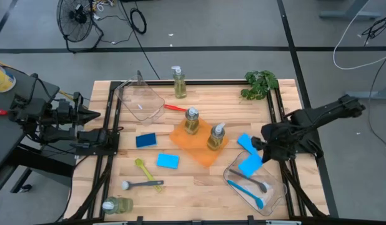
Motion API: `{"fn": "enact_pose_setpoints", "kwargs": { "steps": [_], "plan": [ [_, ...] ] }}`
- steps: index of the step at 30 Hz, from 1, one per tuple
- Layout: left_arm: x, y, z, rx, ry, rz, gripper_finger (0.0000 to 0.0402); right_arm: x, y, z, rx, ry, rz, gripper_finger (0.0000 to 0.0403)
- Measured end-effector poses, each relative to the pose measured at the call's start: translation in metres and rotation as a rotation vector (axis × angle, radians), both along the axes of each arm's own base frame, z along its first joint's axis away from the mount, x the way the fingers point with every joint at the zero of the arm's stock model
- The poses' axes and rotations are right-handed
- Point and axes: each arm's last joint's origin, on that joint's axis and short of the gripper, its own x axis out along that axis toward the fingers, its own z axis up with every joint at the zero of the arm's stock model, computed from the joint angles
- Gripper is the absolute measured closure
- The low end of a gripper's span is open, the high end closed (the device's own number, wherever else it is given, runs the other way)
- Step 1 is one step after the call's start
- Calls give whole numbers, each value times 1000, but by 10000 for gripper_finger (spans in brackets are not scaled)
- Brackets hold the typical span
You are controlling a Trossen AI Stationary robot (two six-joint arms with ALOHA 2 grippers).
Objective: Pick & Place Kitchen Sink Supplies
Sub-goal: Put the blue sponge into the top transparent bin
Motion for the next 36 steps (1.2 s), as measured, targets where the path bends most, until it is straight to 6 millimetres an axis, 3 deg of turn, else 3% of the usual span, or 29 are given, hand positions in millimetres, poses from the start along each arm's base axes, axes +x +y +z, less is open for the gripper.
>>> {"fn": "enact_pose_setpoints", "kwargs": {
  "steps": [11, 15, 25, 36],
  "plan": [
    [0, 0, 0, 0, 0, 0, 399, 6, 15, -29, 41, -71, 52, 403],
    [0, 0, 0, 0, 0, 0, 399, 7, 13, -28, -10, -91, 18, 403],
    [0, 0, 0, 0, 0, -1, 399, 18, 11, 32, 5, -321, -51, 403],
    [0, 0, 0, 0, 0, 0, 399, 44, -20, 86, -109, -609, -462, 403]
  ]
}}
